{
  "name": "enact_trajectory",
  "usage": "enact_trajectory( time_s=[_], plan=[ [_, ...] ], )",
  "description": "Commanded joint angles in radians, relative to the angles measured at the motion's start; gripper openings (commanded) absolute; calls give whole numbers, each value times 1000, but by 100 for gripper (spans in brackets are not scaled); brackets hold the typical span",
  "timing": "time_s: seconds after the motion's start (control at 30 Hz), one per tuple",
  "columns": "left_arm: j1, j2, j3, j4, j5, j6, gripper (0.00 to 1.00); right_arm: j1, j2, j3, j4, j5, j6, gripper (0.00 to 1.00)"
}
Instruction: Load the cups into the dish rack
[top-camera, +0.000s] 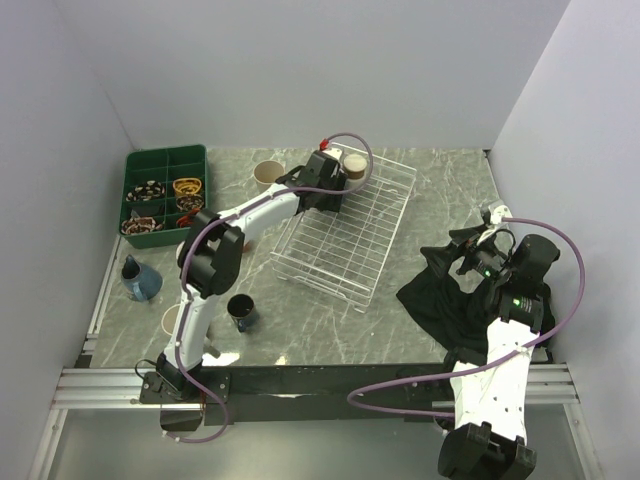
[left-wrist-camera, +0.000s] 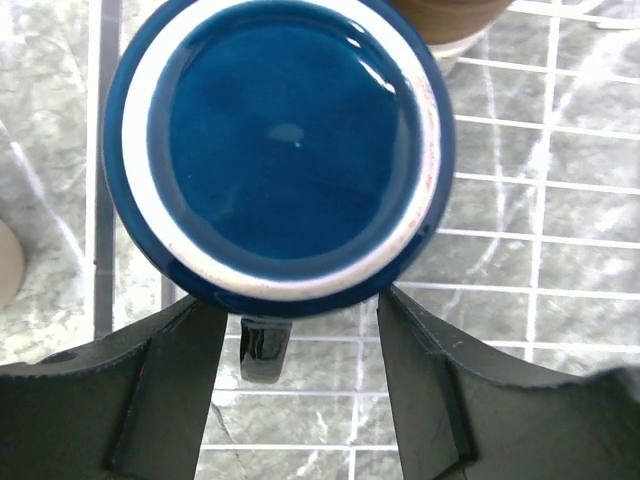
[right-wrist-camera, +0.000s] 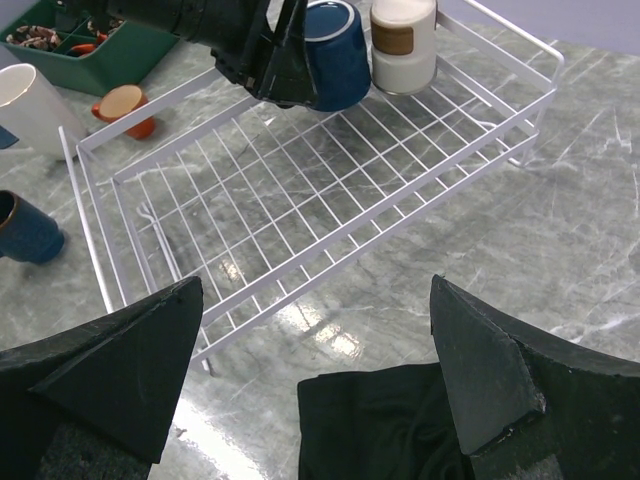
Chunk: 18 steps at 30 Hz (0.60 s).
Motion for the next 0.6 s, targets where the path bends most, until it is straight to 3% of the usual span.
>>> enact_trajectory(
  time_s=[0.0, 0.4, 0.57],
  plan=[
    [1, -102, -10, 53, 78, -37, 67, -10, -5, 27, 13, 1, -13, 100],
    [3, -150, -6, 42, 183, -83, 70, -16, -2, 27, 14, 4, -13, 100],
    [6, -203, -38, 58, 143, -77, 72, -19, 0, 29, 13, 3, -13, 100]
  ],
)
